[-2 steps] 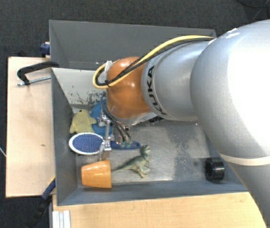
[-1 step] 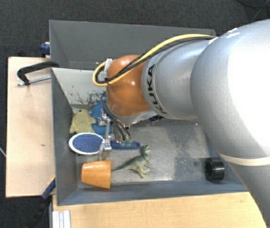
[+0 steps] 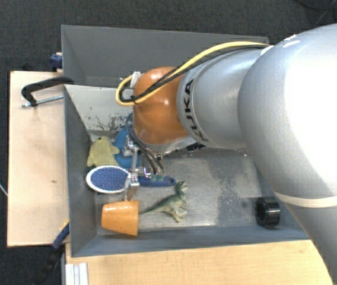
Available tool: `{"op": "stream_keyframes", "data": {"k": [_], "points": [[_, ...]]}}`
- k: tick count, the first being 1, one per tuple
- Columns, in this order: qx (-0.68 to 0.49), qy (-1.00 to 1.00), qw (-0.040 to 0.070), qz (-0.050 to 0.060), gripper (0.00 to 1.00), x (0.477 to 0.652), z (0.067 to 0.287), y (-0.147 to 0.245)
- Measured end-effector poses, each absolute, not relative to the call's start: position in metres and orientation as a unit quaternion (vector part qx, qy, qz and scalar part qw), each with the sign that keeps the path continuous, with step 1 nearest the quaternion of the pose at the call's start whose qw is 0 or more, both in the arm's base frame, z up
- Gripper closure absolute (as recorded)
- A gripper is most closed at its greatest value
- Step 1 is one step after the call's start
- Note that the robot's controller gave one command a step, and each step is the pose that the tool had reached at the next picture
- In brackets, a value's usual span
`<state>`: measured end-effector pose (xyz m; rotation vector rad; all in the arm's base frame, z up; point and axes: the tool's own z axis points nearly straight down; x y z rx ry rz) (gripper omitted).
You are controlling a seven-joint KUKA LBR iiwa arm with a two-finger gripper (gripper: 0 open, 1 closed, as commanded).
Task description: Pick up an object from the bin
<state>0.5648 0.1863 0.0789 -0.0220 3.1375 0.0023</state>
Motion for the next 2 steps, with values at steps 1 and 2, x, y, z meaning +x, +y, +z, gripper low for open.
{"op": "stream_keyframes", "data": {"k": [1, 2], "points": [[-0.006, 1.0, 0.001, 0.001, 0.0, 0.566, 0.08, 0.186], [0.089, 0.996, 0.003, 0.004, 0.0, 0.577, 0.076, 0.174]]}}
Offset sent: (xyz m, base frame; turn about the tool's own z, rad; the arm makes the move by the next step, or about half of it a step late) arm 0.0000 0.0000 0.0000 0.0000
